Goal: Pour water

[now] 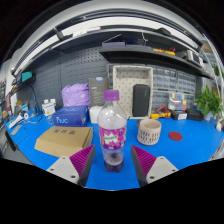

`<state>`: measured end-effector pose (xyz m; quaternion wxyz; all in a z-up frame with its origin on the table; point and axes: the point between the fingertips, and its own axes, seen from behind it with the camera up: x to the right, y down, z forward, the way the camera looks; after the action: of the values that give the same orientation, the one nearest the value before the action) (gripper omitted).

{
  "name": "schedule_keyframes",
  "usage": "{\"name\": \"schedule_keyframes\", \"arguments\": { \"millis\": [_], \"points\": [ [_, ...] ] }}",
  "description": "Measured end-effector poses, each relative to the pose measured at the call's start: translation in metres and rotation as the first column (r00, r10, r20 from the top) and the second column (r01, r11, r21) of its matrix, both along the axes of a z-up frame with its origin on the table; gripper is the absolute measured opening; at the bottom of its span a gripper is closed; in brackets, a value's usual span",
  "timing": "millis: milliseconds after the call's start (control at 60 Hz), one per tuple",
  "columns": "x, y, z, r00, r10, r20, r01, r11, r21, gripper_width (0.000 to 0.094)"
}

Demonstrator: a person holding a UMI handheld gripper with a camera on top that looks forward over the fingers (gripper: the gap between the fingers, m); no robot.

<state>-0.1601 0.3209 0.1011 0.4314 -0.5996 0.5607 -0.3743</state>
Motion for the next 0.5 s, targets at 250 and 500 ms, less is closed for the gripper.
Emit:
{"name": "schedule_keyframes", "arguments": {
  "millis": [250, 500],
  "points": [
    [0.055, 0.006, 0.001, 0.999, -0.025, 0.045, 0.027, 0.999, -0.032, 0.0718],
    [0.069, 0.006, -0.004, 0.995, -0.028, 0.096, 0.032, 0.999, -0.041, 0.0448]
  ]
}}
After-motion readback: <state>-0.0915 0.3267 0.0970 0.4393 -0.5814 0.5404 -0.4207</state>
